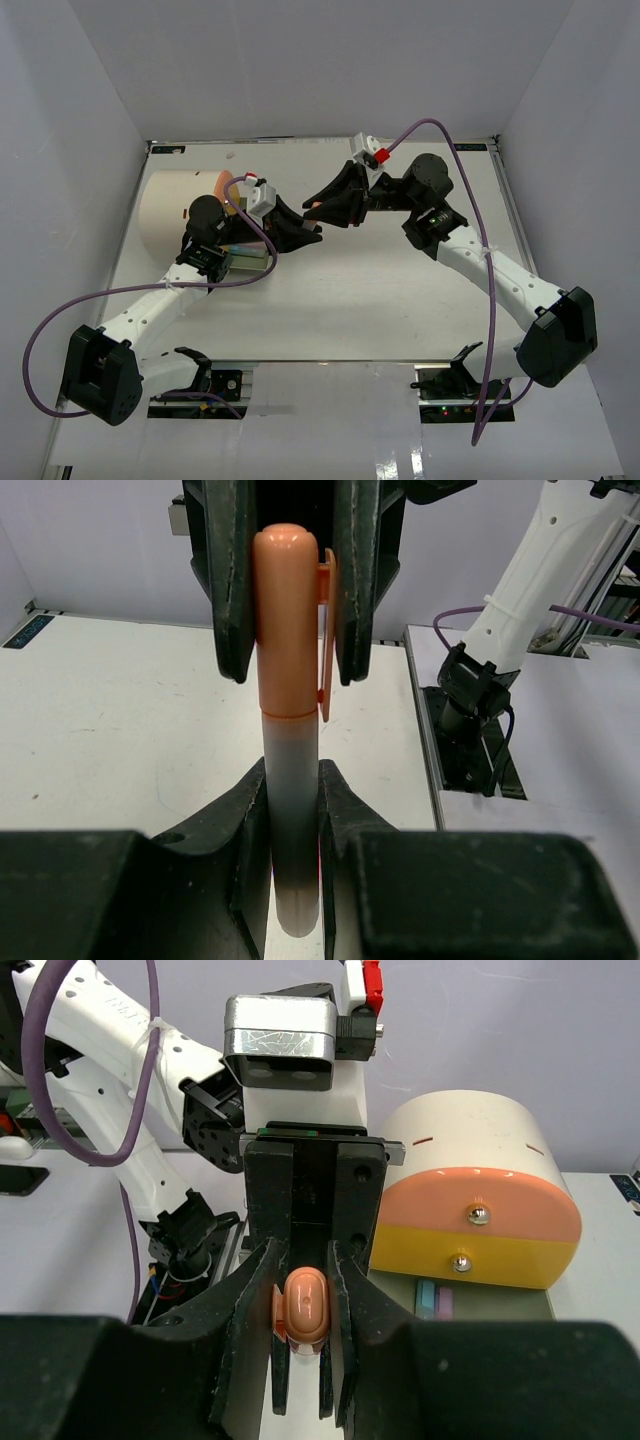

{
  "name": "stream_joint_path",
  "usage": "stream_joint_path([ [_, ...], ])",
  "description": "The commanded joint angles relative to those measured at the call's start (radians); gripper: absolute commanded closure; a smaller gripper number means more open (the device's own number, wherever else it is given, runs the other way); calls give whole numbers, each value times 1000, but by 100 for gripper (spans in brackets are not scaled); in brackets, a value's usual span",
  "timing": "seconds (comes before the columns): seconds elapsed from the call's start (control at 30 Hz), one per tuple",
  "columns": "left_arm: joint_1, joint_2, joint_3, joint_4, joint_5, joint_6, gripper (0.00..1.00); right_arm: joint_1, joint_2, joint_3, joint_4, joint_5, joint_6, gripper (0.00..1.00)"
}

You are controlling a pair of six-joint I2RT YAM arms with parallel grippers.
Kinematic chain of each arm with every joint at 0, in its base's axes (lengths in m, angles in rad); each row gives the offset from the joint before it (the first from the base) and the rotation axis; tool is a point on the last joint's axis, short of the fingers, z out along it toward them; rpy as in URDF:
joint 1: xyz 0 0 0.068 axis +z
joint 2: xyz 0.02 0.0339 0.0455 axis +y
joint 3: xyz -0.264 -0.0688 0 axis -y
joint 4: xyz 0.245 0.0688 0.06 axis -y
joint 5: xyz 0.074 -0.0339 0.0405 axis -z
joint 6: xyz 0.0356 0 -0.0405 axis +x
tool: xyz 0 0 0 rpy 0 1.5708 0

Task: Sort the stationery into containers
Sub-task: Close the pen cap on the pen.

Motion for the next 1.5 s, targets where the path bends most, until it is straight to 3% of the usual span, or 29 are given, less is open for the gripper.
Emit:
stream_joint_path([
  [0.0,-1,-21,23,89,36,-28,100,13,20,-14,16,-28,-6,92],
  [0.3,-1,-21,126,41,46,26,100,15,46,14,-157,-37,-76,92],
  [0.83,-7,-23,229,66,33,66,100,15,75,-19,-296,-11,-114,92],
  [1.47,-19,-32,272,73,22,106,100,15,140,-34,-350,-43,-105,92],
])
